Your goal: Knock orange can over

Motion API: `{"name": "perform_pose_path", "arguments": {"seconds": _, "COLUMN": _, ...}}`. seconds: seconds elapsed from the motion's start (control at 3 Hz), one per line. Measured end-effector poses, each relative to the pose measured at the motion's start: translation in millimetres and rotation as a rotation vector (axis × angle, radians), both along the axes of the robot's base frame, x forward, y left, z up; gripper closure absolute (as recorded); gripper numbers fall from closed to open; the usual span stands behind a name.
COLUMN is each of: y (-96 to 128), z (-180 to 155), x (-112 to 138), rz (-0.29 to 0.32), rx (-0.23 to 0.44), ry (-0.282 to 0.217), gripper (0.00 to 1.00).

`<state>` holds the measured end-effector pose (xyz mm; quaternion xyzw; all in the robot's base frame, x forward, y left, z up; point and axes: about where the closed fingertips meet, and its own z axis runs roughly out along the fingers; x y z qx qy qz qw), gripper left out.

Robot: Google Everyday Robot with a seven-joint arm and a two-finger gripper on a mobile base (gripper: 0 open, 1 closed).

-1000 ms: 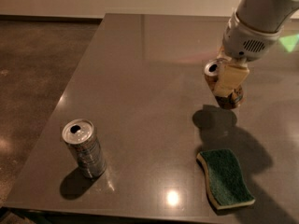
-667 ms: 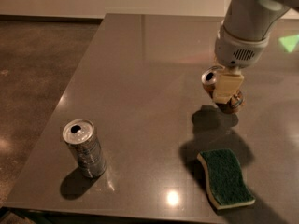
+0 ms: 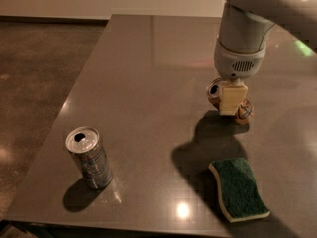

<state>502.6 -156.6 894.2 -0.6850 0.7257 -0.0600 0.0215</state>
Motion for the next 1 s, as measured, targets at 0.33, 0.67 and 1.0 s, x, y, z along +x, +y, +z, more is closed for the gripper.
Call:
{"name": "perform_pose_path", "arguments": {"seconds": 0.33, "y": 1.2, "z": 0.7, "x": 2.9, "rz": 0.000, "rx": 0.007, "ry": -0.015, "gripper": 0.15}}
{"name": "perform_pose_path", "arguments": {"seconds": 0.67, "y": 2.3, "z": 1.2, "x": 5.2, "rz": 0.001, "rx": 0.012, "ry": -0.028, "gripper": 0.00}}
{"name": "perform_pose_path", "arguments": {"seconds": 1.0, "y": 2.3, "z": 1.2, "x": 5.3, "rz": 0.001, "rx": 0.012, "ry": -0.028, "gripper": 0.00}}
